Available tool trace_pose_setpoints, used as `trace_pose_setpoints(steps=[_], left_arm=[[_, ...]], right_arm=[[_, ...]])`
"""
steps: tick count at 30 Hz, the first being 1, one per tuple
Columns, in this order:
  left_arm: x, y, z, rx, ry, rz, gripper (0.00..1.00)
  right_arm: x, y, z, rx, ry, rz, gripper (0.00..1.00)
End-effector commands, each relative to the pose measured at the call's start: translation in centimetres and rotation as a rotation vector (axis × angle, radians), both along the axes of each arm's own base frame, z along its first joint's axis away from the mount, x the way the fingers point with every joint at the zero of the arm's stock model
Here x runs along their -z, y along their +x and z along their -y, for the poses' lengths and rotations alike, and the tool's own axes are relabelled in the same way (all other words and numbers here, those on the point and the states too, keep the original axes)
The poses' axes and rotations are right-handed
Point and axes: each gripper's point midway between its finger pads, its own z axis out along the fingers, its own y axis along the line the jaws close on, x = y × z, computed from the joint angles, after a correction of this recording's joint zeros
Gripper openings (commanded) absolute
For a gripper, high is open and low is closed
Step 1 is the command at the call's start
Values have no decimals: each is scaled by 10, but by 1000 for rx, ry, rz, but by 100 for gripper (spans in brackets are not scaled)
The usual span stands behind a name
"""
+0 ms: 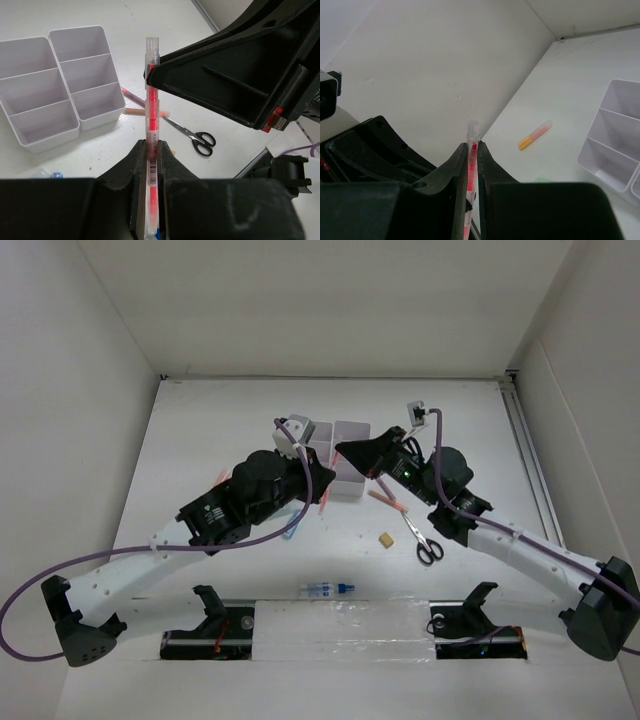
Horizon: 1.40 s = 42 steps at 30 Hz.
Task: Sort the stationery into containers
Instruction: Close the pen cap on the pen.
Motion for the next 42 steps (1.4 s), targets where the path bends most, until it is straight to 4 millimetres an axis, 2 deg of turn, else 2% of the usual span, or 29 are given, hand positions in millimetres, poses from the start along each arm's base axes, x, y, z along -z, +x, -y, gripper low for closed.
trace_pose_setpoints(steps=[1, 4, 9, 10, 15, 24, 32, 42], left_arm=[[-48, 12, -6, -70, -139, 113, 0], [-48, 15, -9, -95, -137, 117, 0], [-51, 17, -10, -108, -151, 117, 0], [-51, 17, -10, -108, -151, 117, 0], [-45, 19, -6, -110, -143, 102, 0], [-47, 22, -8, -132, -148, 110, 0], [-50, 21, -10, -132, -156, 115, 0], [-50, 22, -12, -140, -148, 122, 0]], right_arm=[[5, -8, -10, -35, -44, -53, 0], [2, -8, -7, -24, -44, -39, 0], [11, -13, -12, -21, -80, -47, 0], [6, -13, -12, -21, -74, -40, 0], [10, -16, -18, -32, -80, -47, 0], [10, -16, -18, -32, -80, -47, 0], [1, -18, -19, -44, -68, -33, 0], [4, -24, -26, -73, -76, -38, 0]])
